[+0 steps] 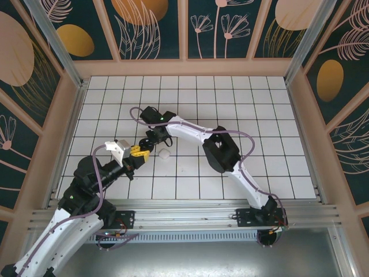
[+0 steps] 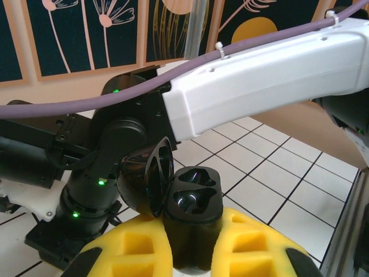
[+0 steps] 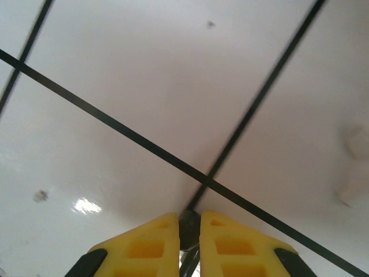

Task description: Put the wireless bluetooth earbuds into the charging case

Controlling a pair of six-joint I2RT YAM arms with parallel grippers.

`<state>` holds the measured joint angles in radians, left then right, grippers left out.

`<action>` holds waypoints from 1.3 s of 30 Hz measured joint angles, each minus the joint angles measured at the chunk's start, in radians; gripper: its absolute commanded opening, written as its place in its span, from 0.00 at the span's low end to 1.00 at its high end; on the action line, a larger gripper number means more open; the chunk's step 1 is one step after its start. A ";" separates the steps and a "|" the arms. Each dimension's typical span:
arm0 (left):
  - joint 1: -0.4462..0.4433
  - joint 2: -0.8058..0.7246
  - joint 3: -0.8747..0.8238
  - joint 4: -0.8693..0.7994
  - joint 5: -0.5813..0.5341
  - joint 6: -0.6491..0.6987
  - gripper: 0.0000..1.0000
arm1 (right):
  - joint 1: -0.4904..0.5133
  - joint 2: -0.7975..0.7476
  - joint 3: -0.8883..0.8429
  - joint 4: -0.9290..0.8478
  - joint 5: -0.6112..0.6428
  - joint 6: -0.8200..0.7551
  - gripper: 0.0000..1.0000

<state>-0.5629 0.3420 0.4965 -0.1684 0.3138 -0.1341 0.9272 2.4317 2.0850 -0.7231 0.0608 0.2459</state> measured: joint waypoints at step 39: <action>0.000 0.429 -0.162 0.704 0.246 -0.097 0.00 | -0.206 -1.188 -0.966 0.587 -0.162 -0.021 0.06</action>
<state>-0.5629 0.7712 0.3344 0.5358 0.5598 -0.2310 0.7216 1.2434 1.1187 -0.1360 -0.1009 0.2245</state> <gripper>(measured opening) 0.112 0.060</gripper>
